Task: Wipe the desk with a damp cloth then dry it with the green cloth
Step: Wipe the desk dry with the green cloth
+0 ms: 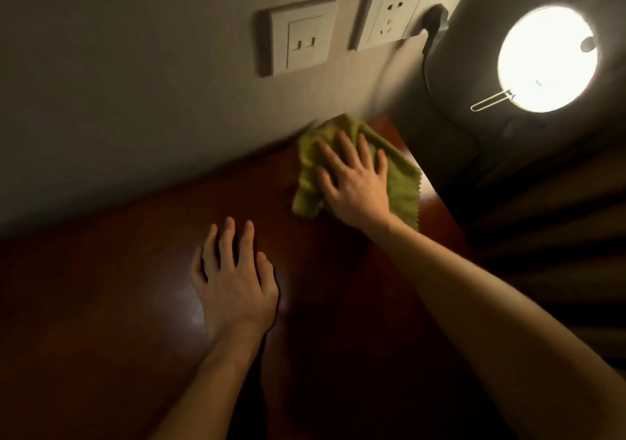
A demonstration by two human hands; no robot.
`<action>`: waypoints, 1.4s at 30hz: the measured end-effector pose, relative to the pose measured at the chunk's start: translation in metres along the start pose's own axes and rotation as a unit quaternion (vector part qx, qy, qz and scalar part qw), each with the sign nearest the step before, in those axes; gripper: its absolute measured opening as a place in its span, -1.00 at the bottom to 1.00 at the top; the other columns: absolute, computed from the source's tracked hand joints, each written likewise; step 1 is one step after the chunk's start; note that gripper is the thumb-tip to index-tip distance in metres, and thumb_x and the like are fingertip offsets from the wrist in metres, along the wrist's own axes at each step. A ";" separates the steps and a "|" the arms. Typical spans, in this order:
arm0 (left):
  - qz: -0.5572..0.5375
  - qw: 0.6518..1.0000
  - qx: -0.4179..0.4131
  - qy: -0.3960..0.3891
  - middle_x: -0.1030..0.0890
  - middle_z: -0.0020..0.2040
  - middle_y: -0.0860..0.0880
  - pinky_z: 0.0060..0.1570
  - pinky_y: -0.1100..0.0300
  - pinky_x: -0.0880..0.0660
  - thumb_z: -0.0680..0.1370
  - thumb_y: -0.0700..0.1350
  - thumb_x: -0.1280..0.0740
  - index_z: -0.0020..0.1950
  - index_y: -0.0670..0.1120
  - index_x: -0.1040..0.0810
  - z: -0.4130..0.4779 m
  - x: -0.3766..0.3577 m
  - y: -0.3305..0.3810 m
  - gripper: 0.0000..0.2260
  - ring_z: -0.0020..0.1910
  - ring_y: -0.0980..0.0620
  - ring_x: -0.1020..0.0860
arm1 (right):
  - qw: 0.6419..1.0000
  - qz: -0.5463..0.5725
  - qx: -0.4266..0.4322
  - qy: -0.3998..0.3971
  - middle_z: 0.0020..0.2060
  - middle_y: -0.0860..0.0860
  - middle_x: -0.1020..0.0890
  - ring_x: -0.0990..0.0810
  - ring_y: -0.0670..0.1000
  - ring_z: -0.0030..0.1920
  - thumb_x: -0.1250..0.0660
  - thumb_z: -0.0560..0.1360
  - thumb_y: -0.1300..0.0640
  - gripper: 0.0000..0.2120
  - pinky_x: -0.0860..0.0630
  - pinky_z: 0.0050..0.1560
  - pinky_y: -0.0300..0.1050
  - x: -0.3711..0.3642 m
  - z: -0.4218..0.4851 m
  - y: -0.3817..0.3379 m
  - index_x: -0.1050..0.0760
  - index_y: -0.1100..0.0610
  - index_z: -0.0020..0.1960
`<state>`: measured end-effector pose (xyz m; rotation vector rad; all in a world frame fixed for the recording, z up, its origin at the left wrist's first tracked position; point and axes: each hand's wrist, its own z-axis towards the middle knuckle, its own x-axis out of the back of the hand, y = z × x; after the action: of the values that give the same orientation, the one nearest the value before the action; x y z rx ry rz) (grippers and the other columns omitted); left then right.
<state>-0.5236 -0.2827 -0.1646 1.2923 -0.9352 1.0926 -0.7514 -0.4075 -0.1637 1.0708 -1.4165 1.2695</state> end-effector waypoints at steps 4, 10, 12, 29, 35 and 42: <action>-0.001 1.000 -0.007 0.000 -0.32 0.61 -0.10 0.55 -0.17 -0.13 0.68 0.04 -0.13 0.58 -0.03 -0.38 0.000 0.002 0.001 -0.53 0.64 -0.13 -0.16 | 0.992 0.003 -0.129 0.019 0.67 0.00 -0.03 0.14 0.13 0.66 0.14 0.65 -0.33 -0.42 0.20 0.58 0.35 0.005 -0.006 0.039 -0.02 -0.24 0.64; -0.003 1.000 -0.009 -0.006 -0.31 0.61 -0.09 0.54 -0.19 -0.15 0.69 0.03 -0.17 0.59 -0.02 -0.37 -0.001 0.006 0.004 -0.55 0.63 -0.13 -0.16 | 0.996 -0.006 -0.090 -0.002 0.67 -0.01 -0.04 0.12 0.18 0.66 0.05 0.64 -0.31 -0.43 0.14 0.56 0.40 -0.001 -0.128 0.013 -0.02 -0.28 0.63; -0.007 1.000 -0.008 -0.002 -0.32 0.60 -0.10 0.54 -0.20 -0.16 0.69 0.03 -0.17 0.58 -0.03 -0.38 -0.003 0.008 0.003 -0.55 0.62 -0.15 -0.18 | 0.999 -0.022 -0.040 -0.029 0.68 -0.01 0.03 0.16 0.20 0.66 0.02 0.65 -0.30 -0.41 0.12 0.55 0.42 -0.006 -0.196 -0.015 0.05 -0.29 0.64; -0.002 1.000 -0.019 0.002 -0.29 0.62 -0.09 0.56 -0.21 -0.10 0.69 0.05 -0.09 0.59 -0.01 -0.34 -0.002 0.000 0.000 -0.54 0.64 -0.15 -0.15 | 0.989 -0.002 -0.146 -0.006 0.67 -0.01 0.01 0.17 0.19 0.65 0.12 0.64 -0.32 -0.42 0.21 0.54 0.43 -0.005 -0.109 0.003 0.00 -0.26 0.64; -0.015 1.000 -0.019 -0.013 -0.29 0.63 -0.08 0.56 -0.21 -0.11 0.71 0.06 -0.06 0.59 0.00 -0.35 -0.003 0.006 -0.002 -0.55 0.64 -0.14 -0.14 | 0.997 -0.035 -0.033 -0.058 0.68 0.00 0.10 0.17 0.21 0.65 -0.05 0.64 -0.29 -0.36 -0.01 0.51 0.47 -0.021 -0.315 -0.093 0.09 -0.27 0.65; -0.015 0.999 -0.034 -0.019 -0.27 0.63 -0.13 0.57 -0.25 -0.10 0.67 0.15 -0.10 0.60 -0.04 -0.32 -0.001 0.006 -0.001 -0.46 0.65 -0.18 -0.12 | 0.996 -0.013 -0.073 -0.047 0.67 -0.04 -0.03 0.01 0.17 0.65 -0.12 0.60 -0.32 -0.35 -0.10 0.50 0.46 -0.024 -0.347 -0.106 -0.03 -0.29 0.63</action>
<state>-0.5210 -0.2806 -0.1593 1.2718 -0.9701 1.0077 -0.6148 -0.0706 -0.1525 1.0572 -1.5367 1.0921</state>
